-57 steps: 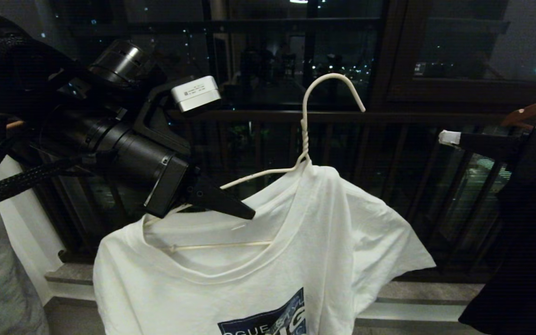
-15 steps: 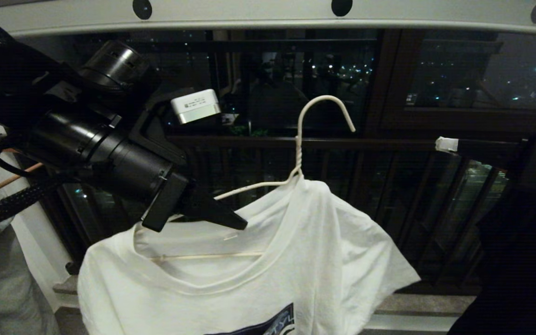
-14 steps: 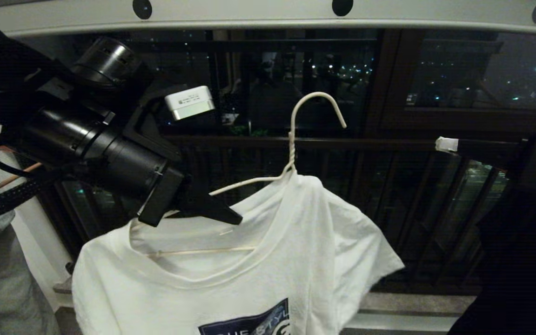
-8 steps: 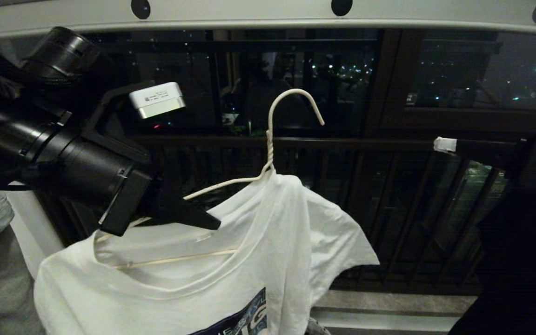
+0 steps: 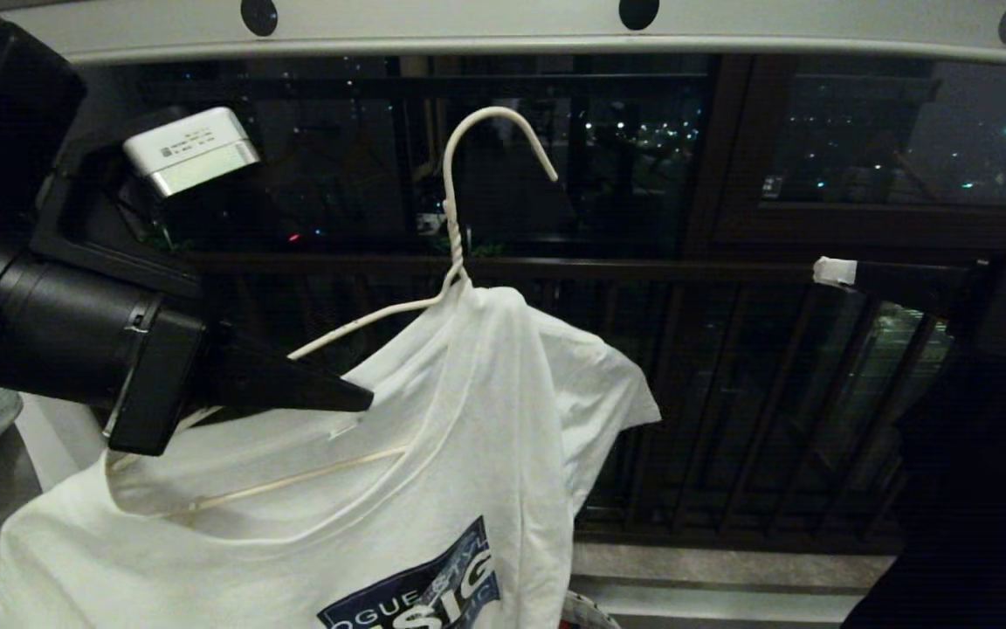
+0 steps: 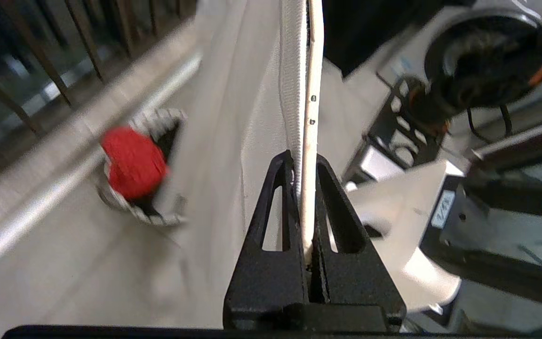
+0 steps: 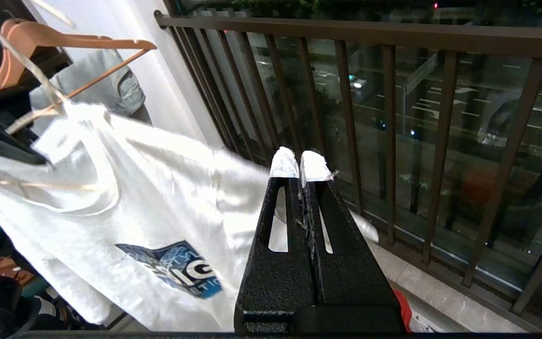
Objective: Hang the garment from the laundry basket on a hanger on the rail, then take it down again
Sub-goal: Hang the clothes on the clothes rack
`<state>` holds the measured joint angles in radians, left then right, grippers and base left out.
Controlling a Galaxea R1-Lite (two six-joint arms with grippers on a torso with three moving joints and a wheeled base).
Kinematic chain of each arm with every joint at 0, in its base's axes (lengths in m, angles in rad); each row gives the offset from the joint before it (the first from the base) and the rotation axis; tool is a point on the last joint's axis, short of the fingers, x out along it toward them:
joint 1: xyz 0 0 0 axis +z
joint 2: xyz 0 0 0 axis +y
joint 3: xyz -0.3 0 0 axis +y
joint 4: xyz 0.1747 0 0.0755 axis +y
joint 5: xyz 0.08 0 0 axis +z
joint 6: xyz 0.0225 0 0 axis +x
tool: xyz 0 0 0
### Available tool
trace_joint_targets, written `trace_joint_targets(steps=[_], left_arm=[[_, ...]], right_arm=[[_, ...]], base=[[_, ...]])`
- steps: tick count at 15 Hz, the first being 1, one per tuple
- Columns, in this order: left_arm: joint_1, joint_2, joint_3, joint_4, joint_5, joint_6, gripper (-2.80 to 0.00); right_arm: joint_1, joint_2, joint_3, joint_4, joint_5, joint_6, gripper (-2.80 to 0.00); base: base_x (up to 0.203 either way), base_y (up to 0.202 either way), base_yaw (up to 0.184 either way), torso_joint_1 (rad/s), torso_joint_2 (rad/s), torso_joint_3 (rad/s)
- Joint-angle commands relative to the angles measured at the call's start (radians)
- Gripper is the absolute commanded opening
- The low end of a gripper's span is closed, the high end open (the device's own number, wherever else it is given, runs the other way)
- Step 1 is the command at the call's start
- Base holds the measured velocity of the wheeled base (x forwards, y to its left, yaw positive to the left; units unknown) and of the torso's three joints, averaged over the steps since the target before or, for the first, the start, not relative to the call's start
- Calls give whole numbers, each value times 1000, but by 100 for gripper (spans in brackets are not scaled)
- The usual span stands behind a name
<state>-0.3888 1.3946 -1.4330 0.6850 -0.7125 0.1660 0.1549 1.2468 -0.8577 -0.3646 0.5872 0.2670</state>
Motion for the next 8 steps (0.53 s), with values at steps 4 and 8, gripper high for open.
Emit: trace_joint_targets(steps=[4, 8], left_arm=[[-45, -10, 17, -54, -4, 9, -280], [-53, -25, 13, -98, -5, 11, -280]], right_arm=[[1, 3, 0, -2, 3, 1, -280], [1, 3, 0, -2, 4, 4, -280]], base=[[0, 0, 0, 0, 0, 0], [0, 0, 0, 0, 0, 0]])
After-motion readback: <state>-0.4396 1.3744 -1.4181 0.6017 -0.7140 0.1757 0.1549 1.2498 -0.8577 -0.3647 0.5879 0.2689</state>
